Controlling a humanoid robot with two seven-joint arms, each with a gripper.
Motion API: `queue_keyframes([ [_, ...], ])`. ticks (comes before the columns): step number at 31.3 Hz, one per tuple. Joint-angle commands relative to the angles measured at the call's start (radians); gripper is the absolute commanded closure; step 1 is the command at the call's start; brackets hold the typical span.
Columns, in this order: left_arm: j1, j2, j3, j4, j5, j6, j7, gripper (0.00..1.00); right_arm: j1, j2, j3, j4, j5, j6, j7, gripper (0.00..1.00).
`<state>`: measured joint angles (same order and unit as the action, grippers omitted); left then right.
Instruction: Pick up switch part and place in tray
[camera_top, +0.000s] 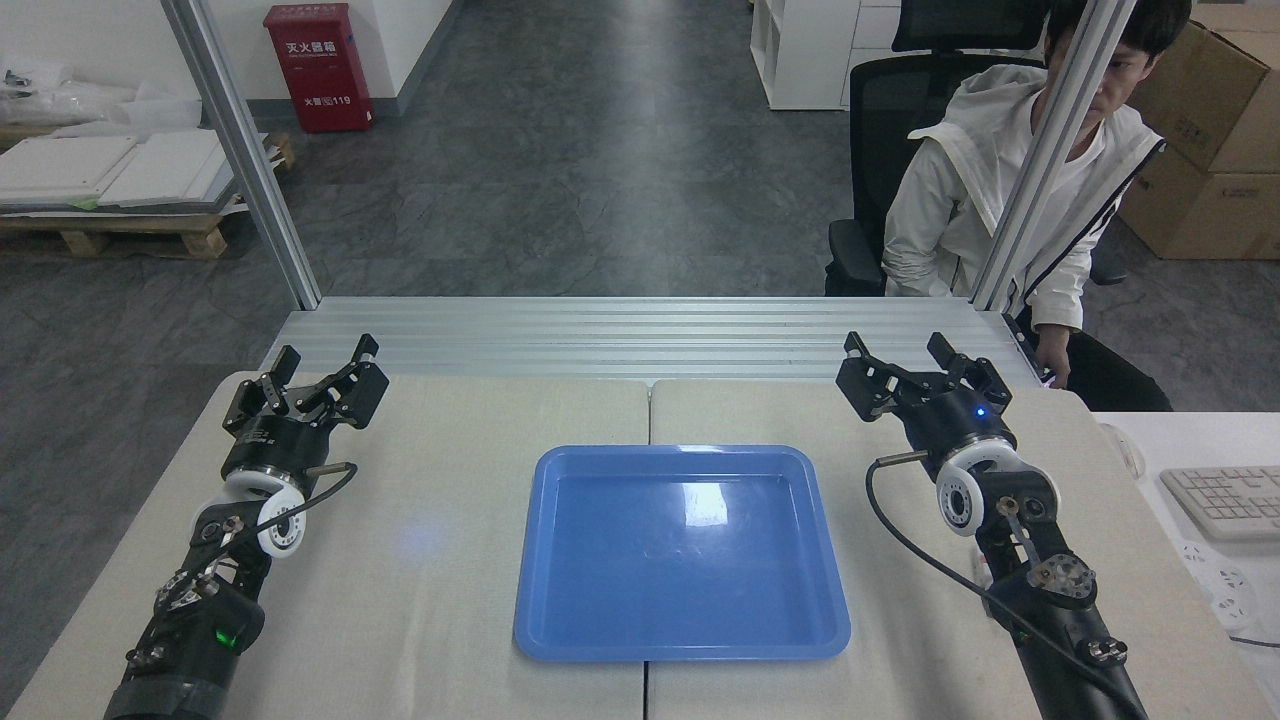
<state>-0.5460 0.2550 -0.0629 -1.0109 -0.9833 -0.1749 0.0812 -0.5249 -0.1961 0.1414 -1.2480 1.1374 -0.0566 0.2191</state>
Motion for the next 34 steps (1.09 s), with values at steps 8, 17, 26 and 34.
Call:
queue_keyframes([
  [8,0.000,0.000,0.000,0.000,0.000,0.000,0.000,0.00,0.003,0.004,0.004,-0.011,-0.001,-0.005,0.002,0.01],
  [17,0.000,0.000,0.000,0.000,0.000,0.000,0.000,0.00,0.000,0.003,0.004,-0.011,-0.001,-0.005,0.002,0.01],
  [26,0.000,0.001,0.000,0.000,0.000,0.000,-0.001,0.00,0.002,0.004,0.004,-0.011,-0.001,-0.005,0.002,0.01],
  [34,0.000,0.000,0.000,0.000,0.000,0.000,0.000,0.00,0.002,0.003,0.006,-0.011,-0.001,-0.005,0.002,0.01],
])
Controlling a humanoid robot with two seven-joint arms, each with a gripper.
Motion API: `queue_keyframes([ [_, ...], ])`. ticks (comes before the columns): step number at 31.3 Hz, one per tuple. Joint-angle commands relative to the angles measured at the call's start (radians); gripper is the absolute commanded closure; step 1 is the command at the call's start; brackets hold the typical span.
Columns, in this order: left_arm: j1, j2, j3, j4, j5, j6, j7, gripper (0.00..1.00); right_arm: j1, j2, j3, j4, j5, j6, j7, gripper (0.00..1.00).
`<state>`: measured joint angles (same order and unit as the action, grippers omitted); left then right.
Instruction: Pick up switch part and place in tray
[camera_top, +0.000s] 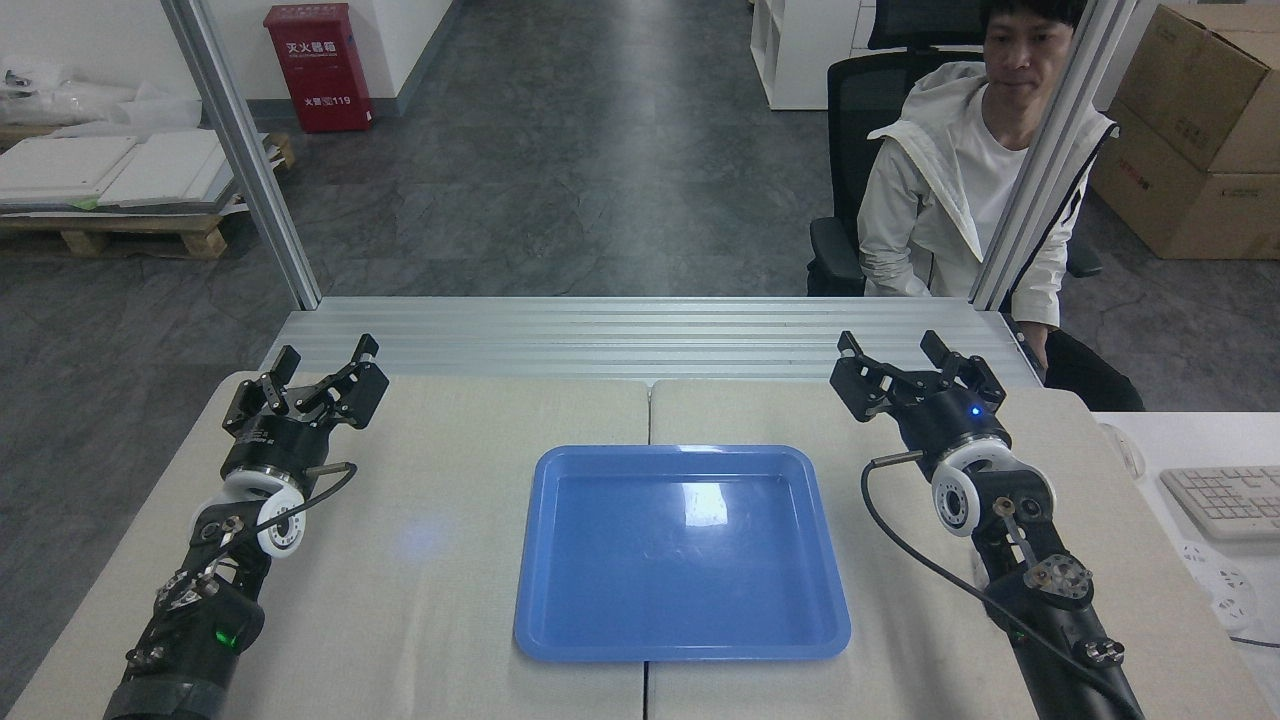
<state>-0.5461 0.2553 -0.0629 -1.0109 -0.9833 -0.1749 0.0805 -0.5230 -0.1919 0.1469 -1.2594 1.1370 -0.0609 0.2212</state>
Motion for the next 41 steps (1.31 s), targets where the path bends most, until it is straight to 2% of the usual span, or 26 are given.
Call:
queue_keyframes([
  [1,0.000,0.001,0.000,0.000,0.000,0.000,0.001,0.00,0.000,-0.001,0.000,0.000,0.000,0.000,0.000,0.01],
  [41,0.000,-0.001,0.000,0.000,0.000,0.000,0.001,0.00,0.000,0.000,0.008,0.002,0.001,0.000,0.000,0.01],
])
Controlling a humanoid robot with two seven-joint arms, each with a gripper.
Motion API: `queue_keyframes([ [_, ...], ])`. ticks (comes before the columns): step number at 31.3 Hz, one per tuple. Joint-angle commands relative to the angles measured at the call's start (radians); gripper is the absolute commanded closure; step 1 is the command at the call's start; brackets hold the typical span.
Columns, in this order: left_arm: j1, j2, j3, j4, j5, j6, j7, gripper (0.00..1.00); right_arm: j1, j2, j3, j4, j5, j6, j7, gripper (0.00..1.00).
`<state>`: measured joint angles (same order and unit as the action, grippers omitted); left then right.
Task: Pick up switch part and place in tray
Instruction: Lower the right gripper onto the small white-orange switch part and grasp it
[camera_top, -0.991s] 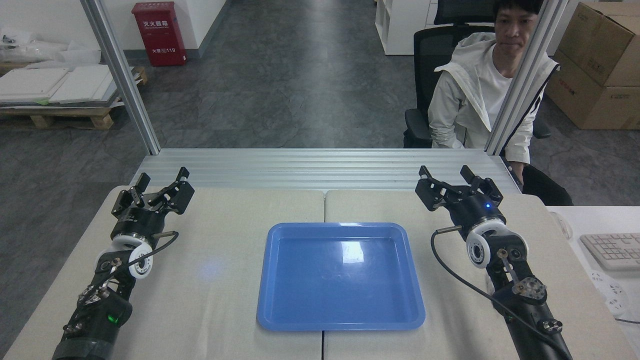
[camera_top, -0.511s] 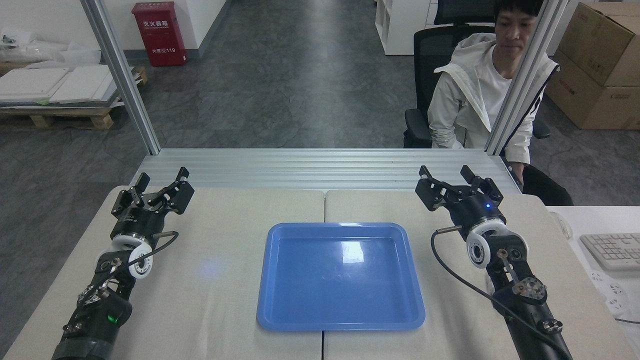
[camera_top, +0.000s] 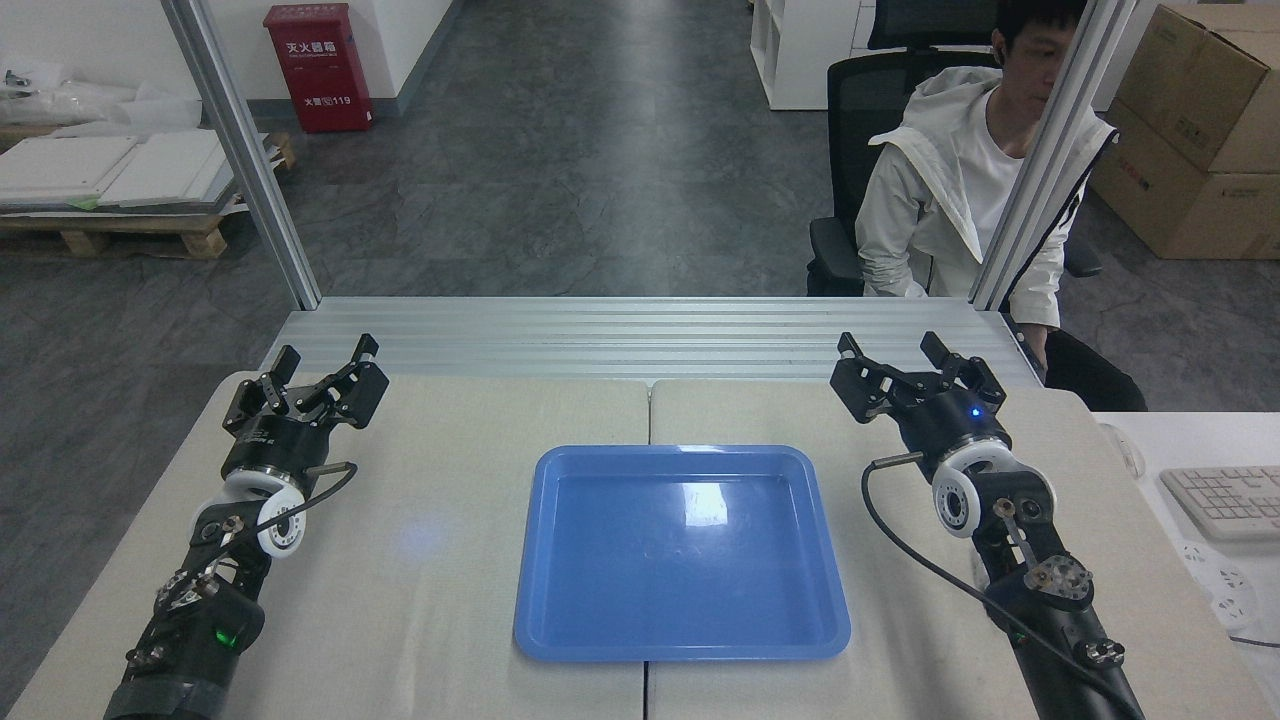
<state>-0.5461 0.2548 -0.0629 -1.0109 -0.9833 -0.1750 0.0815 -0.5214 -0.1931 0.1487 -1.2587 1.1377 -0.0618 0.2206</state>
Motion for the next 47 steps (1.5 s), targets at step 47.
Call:
queue_keyframes([
  [47,0.000,0.001,0.000,0.000,0.000,0.000,-0.002,0.00,0.257,-0.178,0.060,-0.122,0.024,0.231,0.134,0.02],
])
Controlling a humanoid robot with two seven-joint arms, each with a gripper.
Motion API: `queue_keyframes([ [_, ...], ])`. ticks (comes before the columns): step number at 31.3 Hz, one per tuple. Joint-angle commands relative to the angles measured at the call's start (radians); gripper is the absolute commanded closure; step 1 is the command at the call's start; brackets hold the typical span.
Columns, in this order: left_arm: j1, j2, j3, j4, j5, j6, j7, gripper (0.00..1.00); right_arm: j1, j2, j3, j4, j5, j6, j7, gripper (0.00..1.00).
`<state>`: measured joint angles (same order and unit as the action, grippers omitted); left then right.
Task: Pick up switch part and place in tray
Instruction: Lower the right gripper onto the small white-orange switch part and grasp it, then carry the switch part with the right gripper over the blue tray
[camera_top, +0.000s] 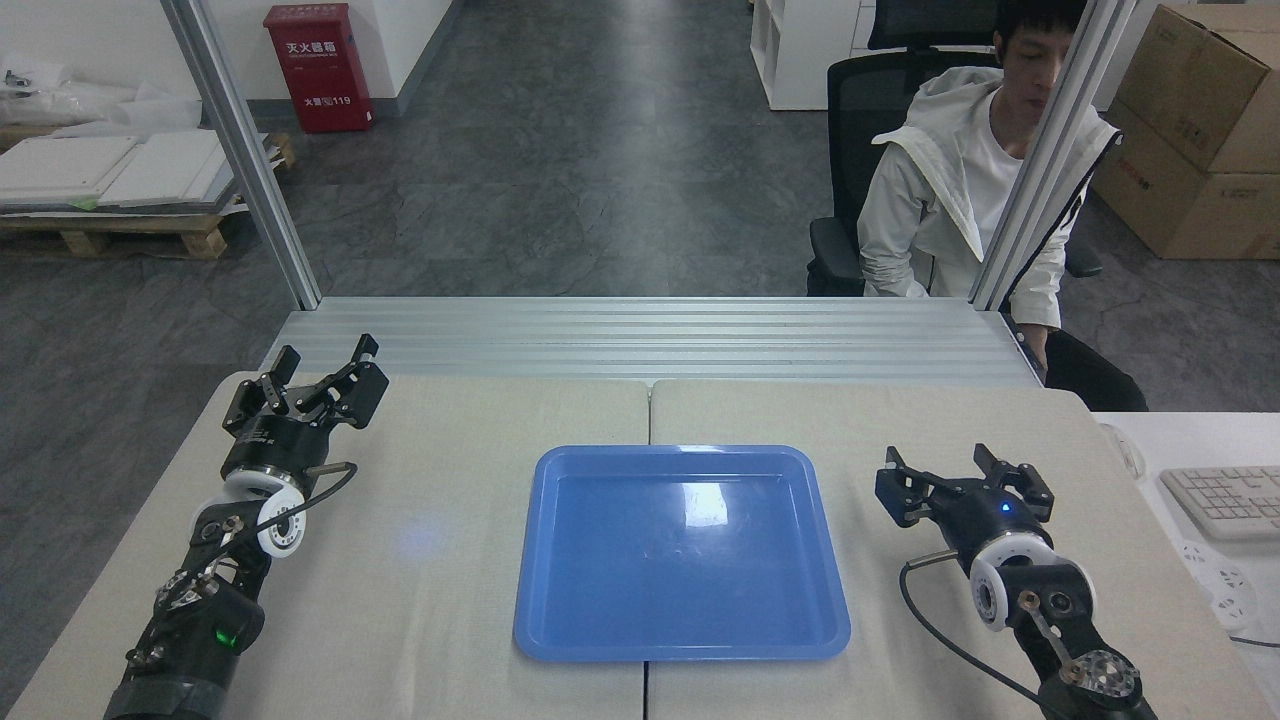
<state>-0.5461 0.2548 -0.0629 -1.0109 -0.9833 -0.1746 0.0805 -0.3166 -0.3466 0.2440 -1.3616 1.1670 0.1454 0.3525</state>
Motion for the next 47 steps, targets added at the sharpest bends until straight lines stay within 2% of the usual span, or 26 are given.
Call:
queue_keyframes([
  [1,0.000,0.000,0.000,0.000,0.000,0.000,-0.001,0.00,0.063,-0.031,-0.040,-0.022,-0.007,0.020,0.002,0.02],
  [5,0.000,0.001,0.000,0.000,0.000,0.000,0.001,0.00,0.085,-0.080,-0.037,-0.019,-0.015,0.016,0.002,0.02],
  [15,0.000,0.000,0.000,0.000,0.000,0.000,0.001,0.00,0.129,-0.060,-0.034,0.025,-0.125,0.026,0.002,0.02],
  [19,0.000,0.000,0.000,0.000,0.000,0.000,0.001,0.00,0.137,-0.046,-0.034,0.053,-0.124,0.028,0.002,0.02],
  [28,0.000,0.000,0.000,0.000,0.000,0.000,0.001,0.00,0.136,-0.055,-0.028,0.088,-0.110,0.026,-0.003,0.02],
  [30,0.000,0.000,0.000,0.000,0.000,0.000,0.001,0.00,0.137,-0.054,-0.020,0.090,-0.104,0.026,-0.003,0.10],
  [31,0.000,0.000,0.000,0.000,0.000,0.000,0.001,0.00,0.140,-0.054,-0.009,0.091,-0.095,0.026,-0.003,0.20],
  [32,0.000,0.001,0.000,0.000,0.000,0.000,0.001,0.00,0.145,-0.055,0.006,0.093,-0.084,0.026,-0.001,0.34],
  [34,0.000,0.001,0.000,0.000,0.000,0.000,0.001,0.00,0.149,-0.054,0.020,0.093,-0.067,0.031,-0.001,0.58],
  [36,0.000,0.000,0.000,0.000,0.000,0.000,0.001,0.00,0.149,-0.051,0.021,0.091,-0.067,0.049,0.002,0.71],
  [41,0.000,0.000,0.000,0.000,0.000,0.000,0.001,0.00,0.136,-0.043,0.006,0.090,-0.075,0.072,0.000,0.82],
  [43,0.000,0.000,0.000,0.000,0.000,0.000,0.001,0.00,0.120,-0.035,-0.002,0.069,-0.081,0.077,-0.018,0.83],
  [47,0.000,0.000,0.000,0.000,0.000,0.000,-0.001,0.00,0.053,0.011,-0.022,-0.059,-0.078,0.062,-0.090,0.83],
])
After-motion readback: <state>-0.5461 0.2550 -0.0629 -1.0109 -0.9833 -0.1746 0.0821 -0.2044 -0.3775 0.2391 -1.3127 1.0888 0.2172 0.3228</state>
